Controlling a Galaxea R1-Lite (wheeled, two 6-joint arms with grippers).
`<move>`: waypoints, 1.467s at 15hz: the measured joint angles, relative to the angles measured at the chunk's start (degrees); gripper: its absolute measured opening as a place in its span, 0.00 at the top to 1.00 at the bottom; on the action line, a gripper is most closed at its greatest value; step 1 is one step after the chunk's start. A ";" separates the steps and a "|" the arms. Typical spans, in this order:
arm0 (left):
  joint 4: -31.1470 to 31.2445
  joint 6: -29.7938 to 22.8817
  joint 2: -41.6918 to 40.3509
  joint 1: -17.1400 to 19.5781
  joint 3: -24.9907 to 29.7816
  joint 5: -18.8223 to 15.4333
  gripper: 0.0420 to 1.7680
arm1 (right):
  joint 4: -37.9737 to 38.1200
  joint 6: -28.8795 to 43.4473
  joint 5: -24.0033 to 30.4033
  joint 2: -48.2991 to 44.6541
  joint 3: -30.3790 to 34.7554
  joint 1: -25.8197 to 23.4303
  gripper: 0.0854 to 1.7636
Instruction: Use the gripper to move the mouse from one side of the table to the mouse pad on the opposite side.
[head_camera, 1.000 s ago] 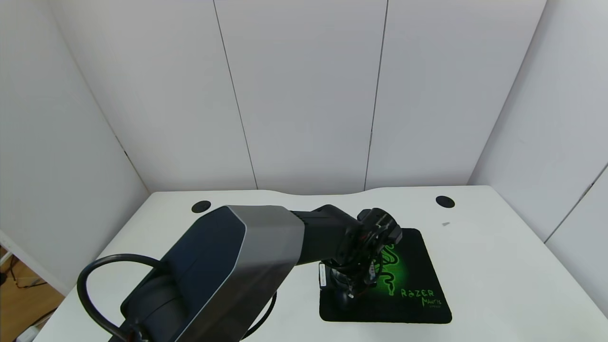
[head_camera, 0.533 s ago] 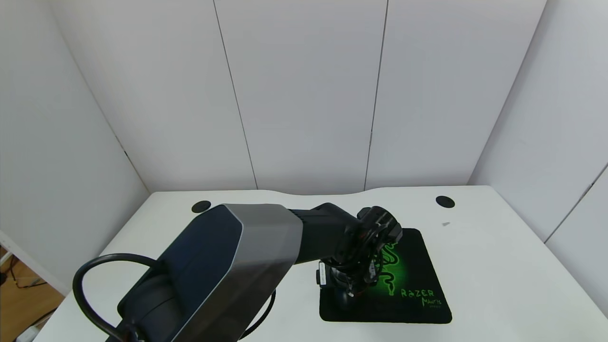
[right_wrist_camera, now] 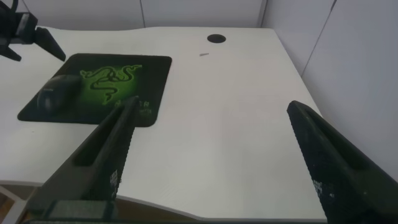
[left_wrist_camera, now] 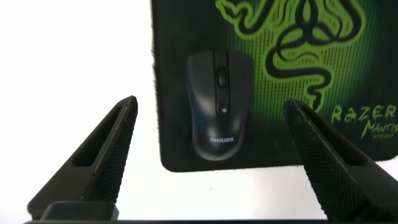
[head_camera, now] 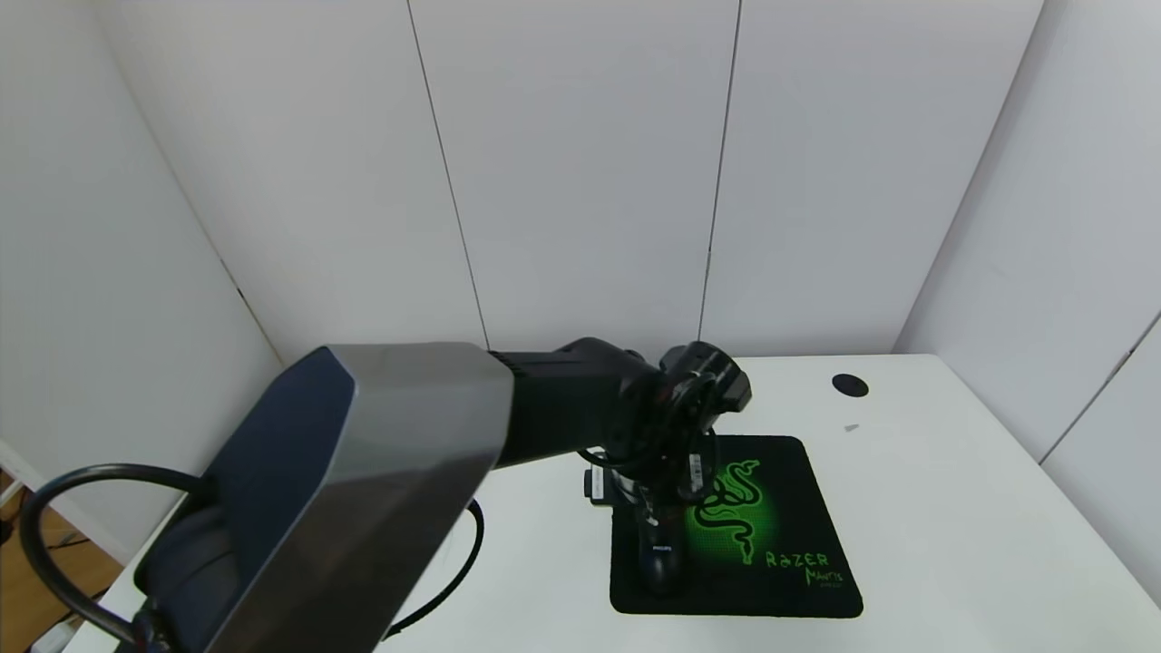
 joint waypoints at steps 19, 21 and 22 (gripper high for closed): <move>-40.13 18.10 -29.44 32.55 43.70 -0.44 0.03 | 0.00 0.00 0.02 0.00 0.00 0.00 0.03; -44.61 21.19 -34.87 35.04 49.81 -2.15 0.03 | 0.00 0.00 0.00 0.00 0.00 0.00 0.03; -45.29 22.02 -37.60 35.94 51.97 -2.90 0.03 | 0.00 0.00 0.00 0.00 0.00 0.00 0.03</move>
